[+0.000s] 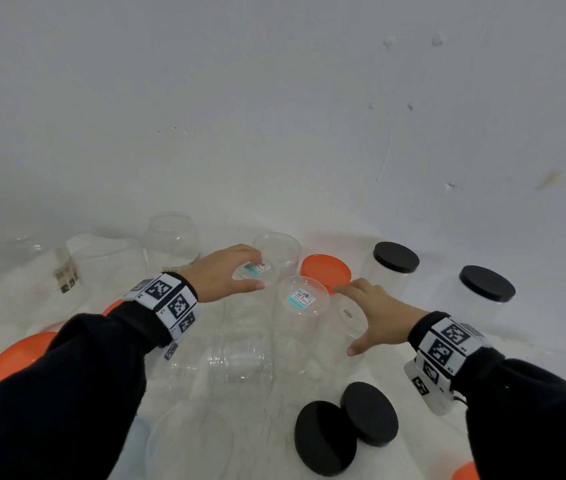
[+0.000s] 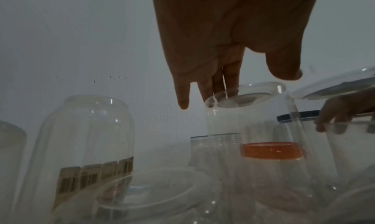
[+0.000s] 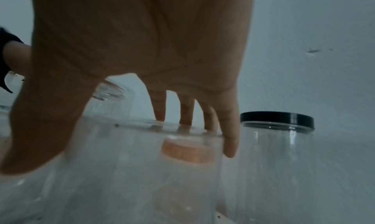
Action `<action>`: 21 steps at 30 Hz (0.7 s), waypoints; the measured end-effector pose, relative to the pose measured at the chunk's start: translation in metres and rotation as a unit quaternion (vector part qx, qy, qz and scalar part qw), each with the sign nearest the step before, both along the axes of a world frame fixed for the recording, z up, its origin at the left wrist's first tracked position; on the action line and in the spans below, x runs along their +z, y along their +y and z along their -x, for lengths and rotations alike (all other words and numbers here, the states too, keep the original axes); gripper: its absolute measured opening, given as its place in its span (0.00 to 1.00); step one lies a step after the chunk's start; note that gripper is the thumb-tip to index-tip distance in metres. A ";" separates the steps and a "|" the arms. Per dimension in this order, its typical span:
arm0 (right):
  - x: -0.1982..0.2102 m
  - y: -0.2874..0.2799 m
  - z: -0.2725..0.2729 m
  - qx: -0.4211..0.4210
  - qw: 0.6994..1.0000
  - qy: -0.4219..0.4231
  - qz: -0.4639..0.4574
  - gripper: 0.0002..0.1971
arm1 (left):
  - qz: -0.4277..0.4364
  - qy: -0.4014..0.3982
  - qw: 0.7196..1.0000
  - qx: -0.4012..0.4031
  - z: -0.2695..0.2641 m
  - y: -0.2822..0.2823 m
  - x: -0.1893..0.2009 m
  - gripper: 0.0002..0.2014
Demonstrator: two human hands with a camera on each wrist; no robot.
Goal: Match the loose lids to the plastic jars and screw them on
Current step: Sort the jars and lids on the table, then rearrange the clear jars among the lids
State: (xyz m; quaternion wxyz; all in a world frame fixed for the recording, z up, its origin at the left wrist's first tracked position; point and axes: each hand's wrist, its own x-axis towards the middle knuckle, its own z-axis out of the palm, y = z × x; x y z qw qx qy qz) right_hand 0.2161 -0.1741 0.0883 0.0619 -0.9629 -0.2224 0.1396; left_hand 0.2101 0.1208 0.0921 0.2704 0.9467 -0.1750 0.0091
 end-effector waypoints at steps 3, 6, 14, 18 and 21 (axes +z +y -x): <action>0.003 -0.007 0.009 -0.011 0.998 -0.049 -0.045 0.57 | 0.005 -0.026 1.000 0.002 0.015 0.001 -0.001 0.30; 0.009 -0.013 0.019 -0.016 0.994 -0.089 -0.069 0.57 | 0.016 -0.062 0.998 -0.005 0.033 0.002 0.002 0.28; 0.017 -0.025 0.060 -0.023 0.989 -0.114 -0.088 0.52 | 0.037 -0.112 0.992 0.032 0.092 0.004 0.003 0.23; 0.012 -0.037 0.084 -0.032 0.986 -0.123 -0.107 0.50 | 0.034 -0.114 0.990 0.075 0.135 0.010 -0.014 0.14; 0.006 -0.045 0.104 -0.037 0.981 -0.120 -0.150 0.49 | 0.036 -0.082 0.991 0.096 0.165 0.015 -0.033 0.12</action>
